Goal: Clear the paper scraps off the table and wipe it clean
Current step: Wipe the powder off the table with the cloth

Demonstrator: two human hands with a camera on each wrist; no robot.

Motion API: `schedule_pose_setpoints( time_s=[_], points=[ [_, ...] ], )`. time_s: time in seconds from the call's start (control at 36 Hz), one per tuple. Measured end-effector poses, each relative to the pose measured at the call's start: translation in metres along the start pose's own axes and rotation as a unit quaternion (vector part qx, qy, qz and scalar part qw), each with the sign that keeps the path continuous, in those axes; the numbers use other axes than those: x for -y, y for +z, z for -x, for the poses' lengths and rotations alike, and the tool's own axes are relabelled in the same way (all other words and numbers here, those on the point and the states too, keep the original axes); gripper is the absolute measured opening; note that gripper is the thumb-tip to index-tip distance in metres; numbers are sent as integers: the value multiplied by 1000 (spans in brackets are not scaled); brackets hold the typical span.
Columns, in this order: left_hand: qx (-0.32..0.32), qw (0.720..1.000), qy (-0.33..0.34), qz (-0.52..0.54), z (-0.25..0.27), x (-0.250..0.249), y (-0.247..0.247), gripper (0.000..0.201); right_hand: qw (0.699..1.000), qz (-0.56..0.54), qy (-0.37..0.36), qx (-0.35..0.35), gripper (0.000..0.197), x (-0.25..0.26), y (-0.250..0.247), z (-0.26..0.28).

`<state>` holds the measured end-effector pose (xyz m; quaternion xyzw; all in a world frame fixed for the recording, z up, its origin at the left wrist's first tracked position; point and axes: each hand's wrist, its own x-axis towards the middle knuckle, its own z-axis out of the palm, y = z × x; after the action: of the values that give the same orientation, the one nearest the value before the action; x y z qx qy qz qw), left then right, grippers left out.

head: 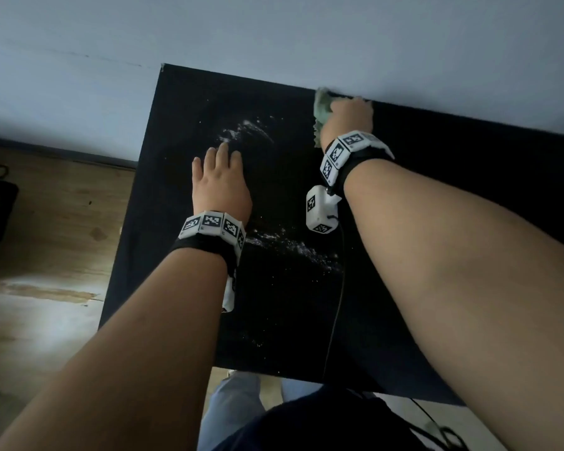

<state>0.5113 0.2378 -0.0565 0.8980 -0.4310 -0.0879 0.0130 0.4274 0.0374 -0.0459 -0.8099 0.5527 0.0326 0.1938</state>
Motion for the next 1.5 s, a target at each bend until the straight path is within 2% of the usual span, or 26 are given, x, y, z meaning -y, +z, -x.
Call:
schedule_pose_setpoints(
  time_s=[0.17,0.22,0.31,0.39,0.44,0.5,0.67,0.78,0.83,0.89,0.94,0.97,1.08,1.14,1.28,1.31,1.39,1.44,1.47,1.5],
  points=[
    [7,1000,-25,-4,5,18,0,53,993,-3,-111,49,36,56,6,10],
    [7,999,-33,-5,7,24,-2,53,990,-17,-124,70,36,72,8,13],
    [4,999,-43,-6,11,32,-5,53,983,-86,-60,149,53,88,9,12],
    [1,999,-43,-1,15,36,-7,54,974,-131,11,184,74,94,17,5],
    [-2,999,-40,4,18,37,-8,54,968,-144,21,206,83,91,21,10],
    [-4,999,-36,7,21,36,-10,53,964,-158,13,215,82,84,26,21],
    [-1,1000,-10,5,35,35,-13,55,967,-141,-2,213,57,52,43,53],
    [-3,1000,11,4,51,36,-14,55,977,-117,-35,176,29,26,51,85],
    [-6,1000,23,4,60,36,-14,53,975,-114,-13,190,15,18,55,98],
    [-3,999,33,7,69,36,-13,54,972,-143,0,188,21,11,58,110],
    [-2,999,42,10,77,35,-13,55,971,-135,2,196,16,1,59,127],
    [-2,999,47,9,82,34,-13,54,973,-122,-4,194,22,-5,62,136],
    [1,998,66,9,98,30,-9,53,982,-115,-49,138,14,-24,76,178],
    [6,997,75,11,104,26,-7,53,986,-111,-45,120,27,-29,82,189],
    [16,995,94,3,114,19,-4,53,985,-123,-56,103,26,-37,62,209],
    [17,995,96,3,114,18,-3,53,986,-129,-45,94,28,-39,57,205],
    [21,994,104,-2,116,13,-3,54,987,-142,53,56,34,-52,42,191],
    [22,994,107,-9,115,11,-3,54,987,-134,77,-37,42,-66,32,186],
    [23,994,107,-12,115,10,-4,54,987,-120,82,-66,42,-75,26,184],
    [24,994,106,-14,115,8,-4,54,987,-102,108,-63,40,-81,21,183]
  ],
)
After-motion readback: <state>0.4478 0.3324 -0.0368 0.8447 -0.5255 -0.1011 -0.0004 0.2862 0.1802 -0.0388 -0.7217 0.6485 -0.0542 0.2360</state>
